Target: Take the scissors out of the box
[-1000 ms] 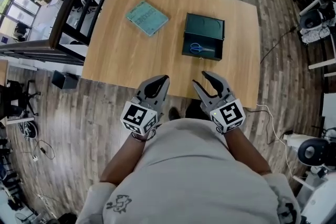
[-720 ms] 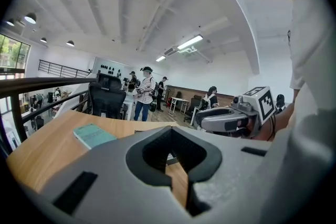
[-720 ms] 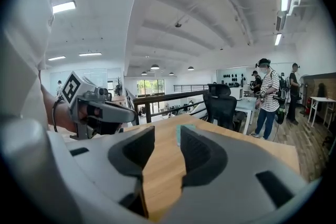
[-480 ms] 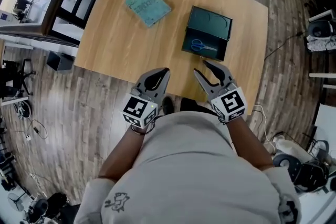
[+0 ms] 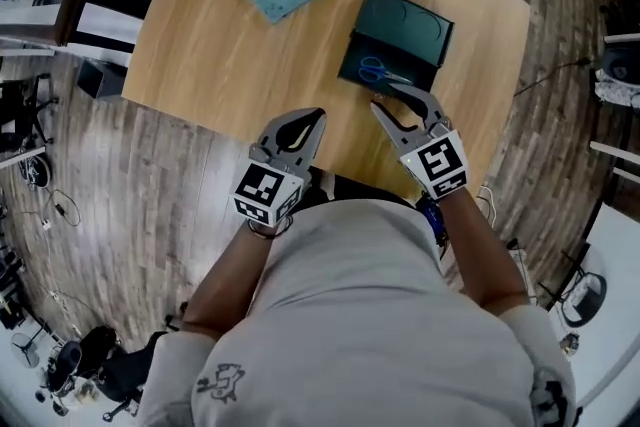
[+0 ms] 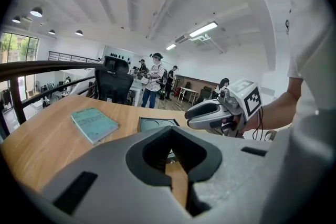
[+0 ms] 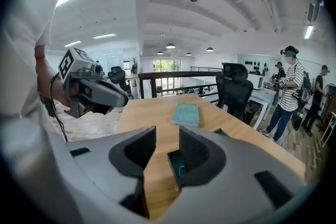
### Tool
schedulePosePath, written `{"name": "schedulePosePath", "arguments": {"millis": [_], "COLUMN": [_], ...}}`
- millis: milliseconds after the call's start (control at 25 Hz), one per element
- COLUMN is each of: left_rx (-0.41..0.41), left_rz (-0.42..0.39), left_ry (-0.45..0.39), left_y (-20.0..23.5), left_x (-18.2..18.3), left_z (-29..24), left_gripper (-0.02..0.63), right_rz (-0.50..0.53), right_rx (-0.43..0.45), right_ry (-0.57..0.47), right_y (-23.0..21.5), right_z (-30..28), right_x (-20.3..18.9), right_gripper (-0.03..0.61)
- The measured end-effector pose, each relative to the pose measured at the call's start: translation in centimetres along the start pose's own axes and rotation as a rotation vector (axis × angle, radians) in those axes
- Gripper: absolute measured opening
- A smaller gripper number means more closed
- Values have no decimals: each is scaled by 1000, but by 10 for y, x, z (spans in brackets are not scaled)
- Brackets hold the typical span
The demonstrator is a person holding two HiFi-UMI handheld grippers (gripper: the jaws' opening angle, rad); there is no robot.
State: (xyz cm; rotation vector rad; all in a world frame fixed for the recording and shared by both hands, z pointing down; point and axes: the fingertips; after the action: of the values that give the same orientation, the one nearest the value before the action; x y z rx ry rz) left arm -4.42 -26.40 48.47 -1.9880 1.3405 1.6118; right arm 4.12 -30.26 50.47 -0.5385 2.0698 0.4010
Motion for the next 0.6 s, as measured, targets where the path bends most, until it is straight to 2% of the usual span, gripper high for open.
{"name": "schedulePosePath", "arguments": {"millis": [400,600], "left_rx": [40,41], "left_rz": [7,9], "left_ry": [73,104], "left_y": [11,10], "left_x": [-24,-39], "left_z": [-43,-59], "left_gripper": [5,6], "right_rz": [130,152], "right_rx": [131,197], "right_ry": [173,246], "right_y": [-33,-41], "right_z": [-46,-71], "right_x": [-63,-98], "right_gripper": [137,130]}}
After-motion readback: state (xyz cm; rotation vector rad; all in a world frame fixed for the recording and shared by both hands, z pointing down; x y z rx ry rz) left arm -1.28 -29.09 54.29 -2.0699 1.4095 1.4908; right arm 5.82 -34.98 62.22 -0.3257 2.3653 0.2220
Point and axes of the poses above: the fingertips, and each gripper's own axes: z backward along the fingers, y to its left, x out of its top, and after that the axes turned 4 degrees about z, right-handed
